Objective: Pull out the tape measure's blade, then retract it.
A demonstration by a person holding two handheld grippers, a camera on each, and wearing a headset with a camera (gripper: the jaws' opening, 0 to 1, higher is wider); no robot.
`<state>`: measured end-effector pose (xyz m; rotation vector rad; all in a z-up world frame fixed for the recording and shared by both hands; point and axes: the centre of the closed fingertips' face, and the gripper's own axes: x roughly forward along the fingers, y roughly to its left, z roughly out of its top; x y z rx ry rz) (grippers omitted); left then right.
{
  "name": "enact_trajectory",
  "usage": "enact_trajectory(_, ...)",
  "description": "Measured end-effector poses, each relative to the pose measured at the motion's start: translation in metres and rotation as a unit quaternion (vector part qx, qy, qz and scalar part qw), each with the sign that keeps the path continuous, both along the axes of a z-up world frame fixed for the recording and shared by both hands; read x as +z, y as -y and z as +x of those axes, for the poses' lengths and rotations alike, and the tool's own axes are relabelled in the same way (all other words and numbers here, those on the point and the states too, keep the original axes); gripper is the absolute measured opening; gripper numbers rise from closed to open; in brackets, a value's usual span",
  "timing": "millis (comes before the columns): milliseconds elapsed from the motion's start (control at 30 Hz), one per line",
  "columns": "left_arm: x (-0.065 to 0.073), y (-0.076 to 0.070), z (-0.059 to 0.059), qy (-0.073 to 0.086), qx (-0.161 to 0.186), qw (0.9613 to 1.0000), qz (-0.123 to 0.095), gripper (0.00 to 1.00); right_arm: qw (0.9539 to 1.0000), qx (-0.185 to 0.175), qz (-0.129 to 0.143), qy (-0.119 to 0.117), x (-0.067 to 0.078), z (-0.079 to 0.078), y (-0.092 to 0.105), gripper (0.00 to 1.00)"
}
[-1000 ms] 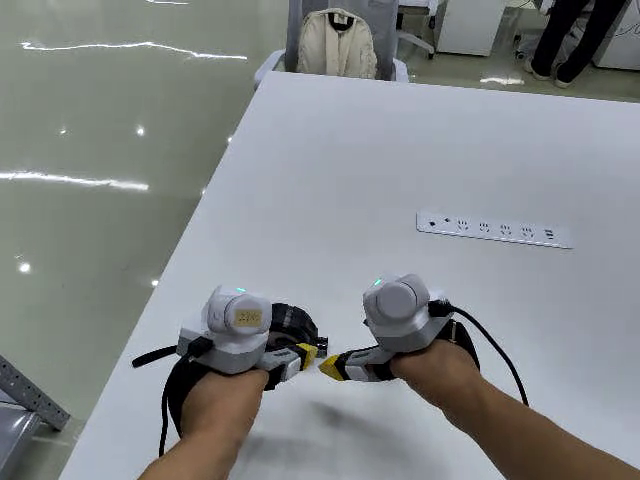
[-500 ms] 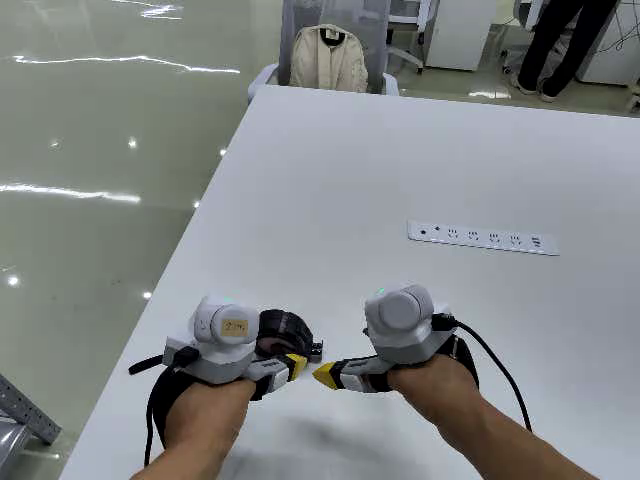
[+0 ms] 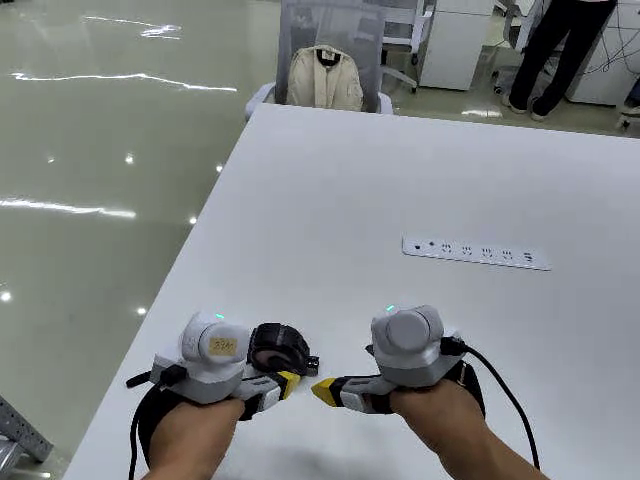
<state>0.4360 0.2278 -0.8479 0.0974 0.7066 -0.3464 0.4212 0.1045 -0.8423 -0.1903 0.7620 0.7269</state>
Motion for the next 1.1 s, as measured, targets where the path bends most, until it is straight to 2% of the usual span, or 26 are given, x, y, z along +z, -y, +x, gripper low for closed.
enact_trajectory(500,0.011,-0.004,-0.012,0.006,-0.011,0.9999,-0.004,0.84,0.9996,-0.021,0.013,0.013,0.021,-0.015,0.005,0.65)
enact_trajectory(800,0.02,-0.01,-0.023,0.009,-0.015,0.9998,-0.007,0.84,0.999,-0.034,0.02,0.022,0.034,-0.027,0.011,0.66)
enact_trajectory(1100,0.029,-0.015,-0.032,0.014,-0.019,0.9997,-0.01,0.84,0.9984,-0.044,0.026,0.025,0.039,-0.039,0.015,0.67)
